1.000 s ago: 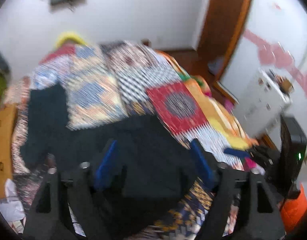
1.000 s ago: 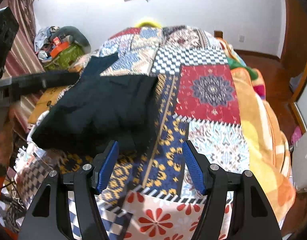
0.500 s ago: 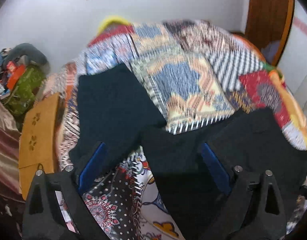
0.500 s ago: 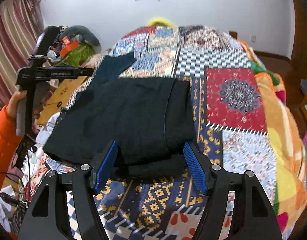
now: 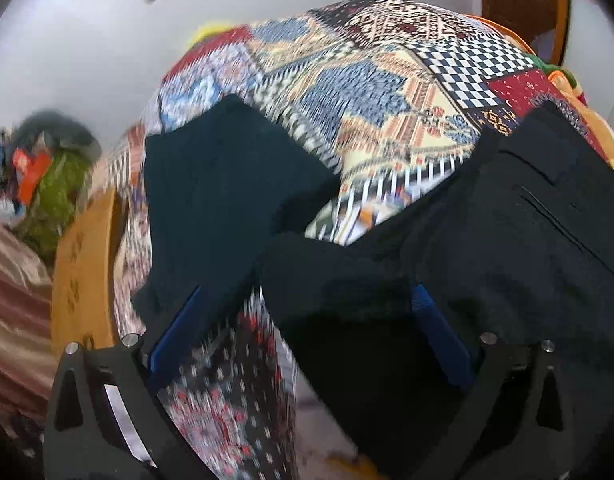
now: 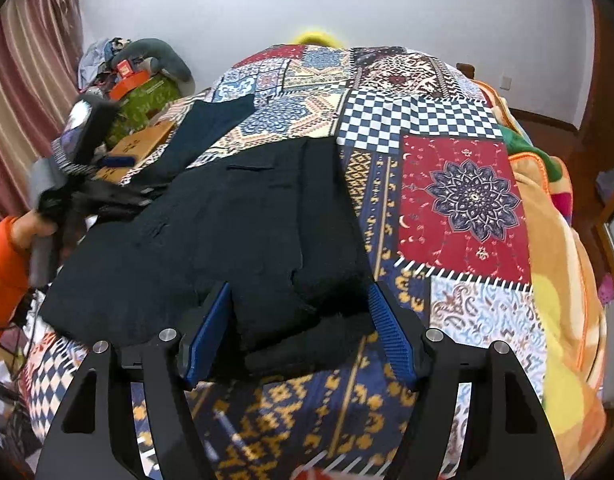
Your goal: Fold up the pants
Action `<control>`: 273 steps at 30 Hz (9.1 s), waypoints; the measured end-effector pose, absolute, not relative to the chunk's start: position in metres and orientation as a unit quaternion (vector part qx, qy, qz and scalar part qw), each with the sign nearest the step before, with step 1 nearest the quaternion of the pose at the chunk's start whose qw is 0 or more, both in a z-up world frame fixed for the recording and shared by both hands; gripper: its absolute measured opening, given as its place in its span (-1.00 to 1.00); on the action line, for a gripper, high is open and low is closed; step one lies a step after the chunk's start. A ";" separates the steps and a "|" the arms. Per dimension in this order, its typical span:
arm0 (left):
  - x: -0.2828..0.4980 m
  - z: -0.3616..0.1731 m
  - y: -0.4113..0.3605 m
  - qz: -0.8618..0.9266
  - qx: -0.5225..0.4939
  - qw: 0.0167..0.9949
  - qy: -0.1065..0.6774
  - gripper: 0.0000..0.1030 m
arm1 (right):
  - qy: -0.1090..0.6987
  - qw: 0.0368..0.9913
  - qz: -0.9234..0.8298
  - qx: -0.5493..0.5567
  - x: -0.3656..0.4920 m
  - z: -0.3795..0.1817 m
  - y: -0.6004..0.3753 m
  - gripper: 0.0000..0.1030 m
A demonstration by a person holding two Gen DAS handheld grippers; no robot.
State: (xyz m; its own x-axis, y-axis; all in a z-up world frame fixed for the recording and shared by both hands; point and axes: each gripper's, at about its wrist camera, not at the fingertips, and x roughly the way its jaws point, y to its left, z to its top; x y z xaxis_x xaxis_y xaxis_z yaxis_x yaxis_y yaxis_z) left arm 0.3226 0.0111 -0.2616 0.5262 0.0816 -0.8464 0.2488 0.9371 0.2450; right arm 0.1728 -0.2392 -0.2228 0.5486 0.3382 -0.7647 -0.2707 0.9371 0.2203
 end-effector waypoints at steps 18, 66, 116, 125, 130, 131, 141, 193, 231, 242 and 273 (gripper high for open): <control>0.190 -0.235 -0.025 -0.032 0.064 0.870 0.487 1.00 | 0.416 0.884 0.211 0.005 0.104 -0.169 -0.218 0.29; 0.221 -0.238 -0.011 -0.109 0.068 0.865 0.484 0.41 | 0.468 0.871 0.145 0.028 0.163 -0.231 -0.265 -0.64; 0.303 -0.188 -0.027 -0.119 0.000 0.870 0.479 0.58 | 0.453 0.872 0.185 -0.007 0.216 -0.180 -0.270 0.05; 0.285 -0.230 -0.016 -0.128 -0.024 0.832 0.540 0.78 | 0.479 0.856 0.196 0.026 0.189 -0.207 -0.270 0.40; 0.294 -0.246 -0.020 -0.137 -0.044 0.818 0.557 0.78 | 0.502 0.842 0.192 0.050 0.201 -0.234 -0.274 0.40; 0.298 -0.248 -0.020 -0.138 -0.045 0.815 0.561 0.78 | 0.504 0.840 0.194 0.055 0.205 -0.239 -0.275 0.40; 0.317 -0.263 -0.041 -0.182 -0.036 0.795 0.577 0.78 | 0.557 0.773 0.258 0.157 0.235 -0.268 -0.278 0.40; 0.304 -0.109 0.112 -0.047 -0.023 0.925 0.376 -0.39 | 0.372 0.856 0.356 0.047 0.303 -0.128 -0.108 -0.72; 0.447 -0.250 0.205 0.038 -0.072 0.897 0.434 -0.02 | 0.438 0.852 0.277 -0.072 0.420 -0.219 0.003 -0.37; 0.334 -0.117 0.163 0.018 -0.024 0.941 0.336 0.04 | 0.335 0.890 0.309 -0.009 0.325 -0.097 -0.040 -0.25; 0.062 0.003 0.073 0.014 -0.001 0.996 0.093 0.97 | 0.126 0.943 0.307 0.011 0.103 0.008 -0.094 0.65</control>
